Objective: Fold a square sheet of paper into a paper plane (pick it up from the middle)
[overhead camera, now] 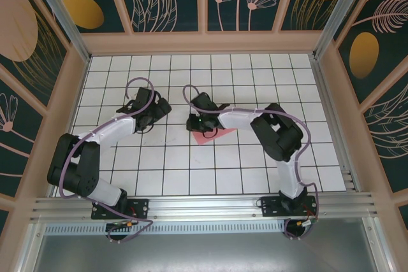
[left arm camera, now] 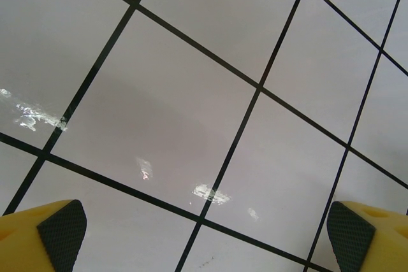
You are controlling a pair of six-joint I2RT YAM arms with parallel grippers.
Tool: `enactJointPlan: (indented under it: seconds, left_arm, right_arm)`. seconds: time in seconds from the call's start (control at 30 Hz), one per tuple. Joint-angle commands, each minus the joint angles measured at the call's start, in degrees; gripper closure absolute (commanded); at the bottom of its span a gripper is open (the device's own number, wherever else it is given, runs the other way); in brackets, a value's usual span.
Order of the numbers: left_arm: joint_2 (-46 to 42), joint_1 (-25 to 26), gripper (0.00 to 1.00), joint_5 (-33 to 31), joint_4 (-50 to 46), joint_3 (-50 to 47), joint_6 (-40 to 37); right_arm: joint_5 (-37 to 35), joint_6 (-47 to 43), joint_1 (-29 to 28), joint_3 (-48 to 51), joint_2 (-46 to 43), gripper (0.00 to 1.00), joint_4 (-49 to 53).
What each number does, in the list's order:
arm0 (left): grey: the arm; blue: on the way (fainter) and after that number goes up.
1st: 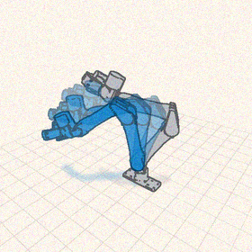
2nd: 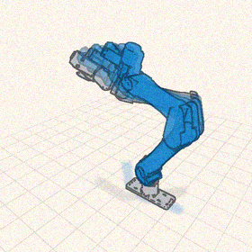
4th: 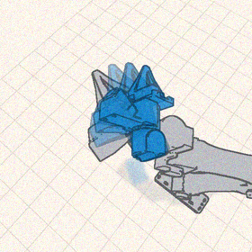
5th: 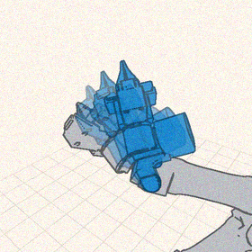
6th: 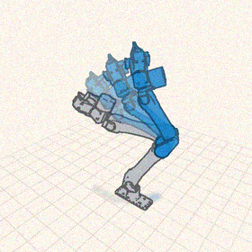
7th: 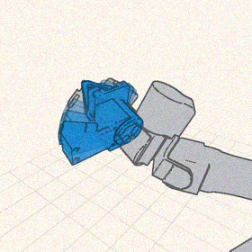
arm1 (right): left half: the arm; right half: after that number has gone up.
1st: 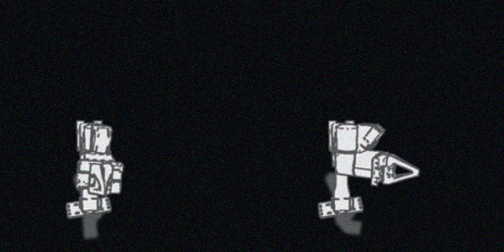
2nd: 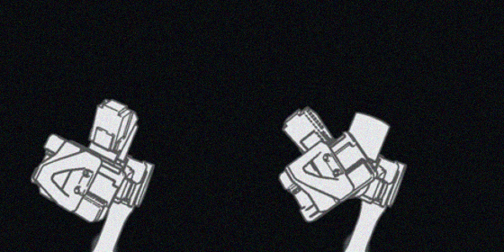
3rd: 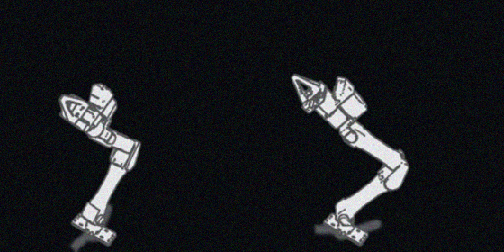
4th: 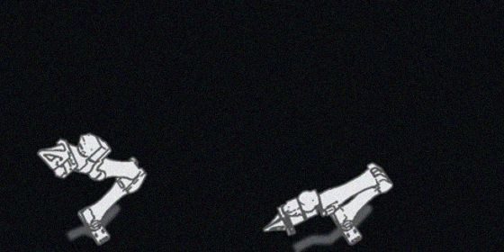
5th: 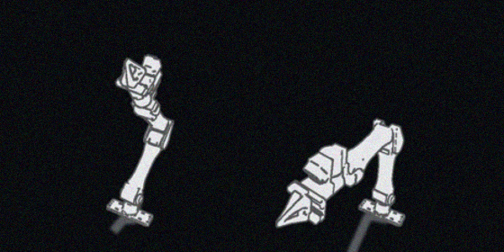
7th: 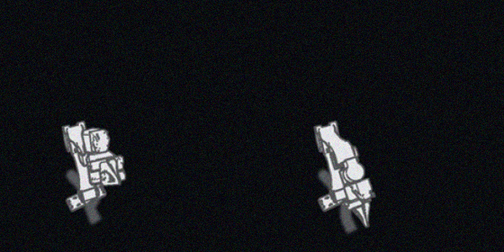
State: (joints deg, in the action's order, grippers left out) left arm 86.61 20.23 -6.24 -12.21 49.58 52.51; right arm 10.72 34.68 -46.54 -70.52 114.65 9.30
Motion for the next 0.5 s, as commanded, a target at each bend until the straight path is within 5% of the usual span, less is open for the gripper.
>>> enactJointPlan:
  seconds: [0.0, 0.23, 0.47]
  left_arm:
    - [0.0, -0.5, 0.01, 1.8, 0.5, -0.2, -2.8]
    - [0.0, -0.4, 0.02, 3.5, 0.6, 1.0, -4.5]
    - [0.8, -0.4, 0.01, 8.5, 1.3, 2.0, -5.8]
  right_arm:
    - [1.1, -7.6, -0.8, 5.3, -4.0, 0.76, 12.7]
    - [-15.1, 3.8, 3.4, 5.6, -14.6, 0.61, 15.6]
    - [-18.3, 12.9, 9.6, 10.8, -16.6, 0.34, 10.7]
